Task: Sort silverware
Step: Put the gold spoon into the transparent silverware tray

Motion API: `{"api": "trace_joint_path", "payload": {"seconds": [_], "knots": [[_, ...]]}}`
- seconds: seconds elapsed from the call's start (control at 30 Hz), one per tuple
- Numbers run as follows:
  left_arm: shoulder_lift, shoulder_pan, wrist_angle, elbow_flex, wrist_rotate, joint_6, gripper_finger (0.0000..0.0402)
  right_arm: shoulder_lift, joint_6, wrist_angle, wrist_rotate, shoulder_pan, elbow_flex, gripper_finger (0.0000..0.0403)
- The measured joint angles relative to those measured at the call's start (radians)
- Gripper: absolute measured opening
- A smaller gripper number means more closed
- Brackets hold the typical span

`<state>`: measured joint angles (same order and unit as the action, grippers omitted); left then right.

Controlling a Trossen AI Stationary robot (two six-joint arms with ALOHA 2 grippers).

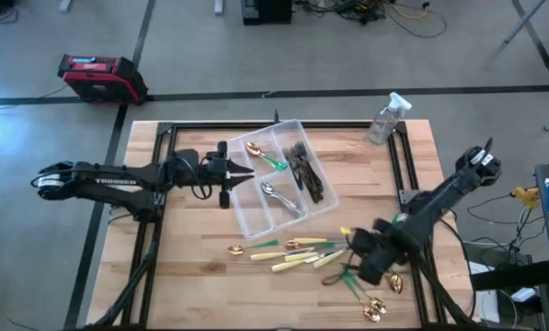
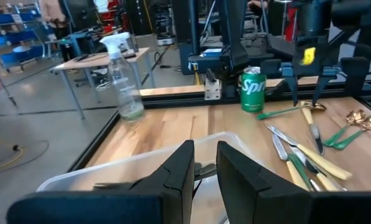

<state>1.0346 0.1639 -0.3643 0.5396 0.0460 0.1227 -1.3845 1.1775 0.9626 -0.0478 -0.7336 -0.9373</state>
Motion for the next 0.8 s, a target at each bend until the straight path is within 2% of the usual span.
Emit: {"api": "trace_joint_path", "payload": {"seconds": [0.07, 0.23, 0.47, 0.53, 0.8], "knots": [[0.026, -0.004, -0.030, 0.000, 0.000, 0.000, 0.0054, -0.005, 0.132, 0.005, 0.045, -0.055, 0.005, 0.0132], [0.085, -0.006, -0.121, 0.000, 0.000, -0.001, 0.0054, -0.006, 0.620, 0.036, 0.069, -0.157, 0.008, 0.0132], [0.134, -0.006, -0.167, 0.001, 0.000, -0.005, 0.0054, -0.011, 0.987, 0.026, 0.112, -0.244, 0.057, 0.0161], [0.140, -0.006, -0.158, 0.001, 0.000, -0.011, 0.0054, -0.010, 1.034, 0.011, 0.136, -0.246, 0.091, 0.0167], [0.145, -0.006, -0.137, 0.001, 0.000, -0.027, 0.0054, -0.009, 1.020, -0.127, 0.179, -0.221, 0.214, 0.0173]]}}
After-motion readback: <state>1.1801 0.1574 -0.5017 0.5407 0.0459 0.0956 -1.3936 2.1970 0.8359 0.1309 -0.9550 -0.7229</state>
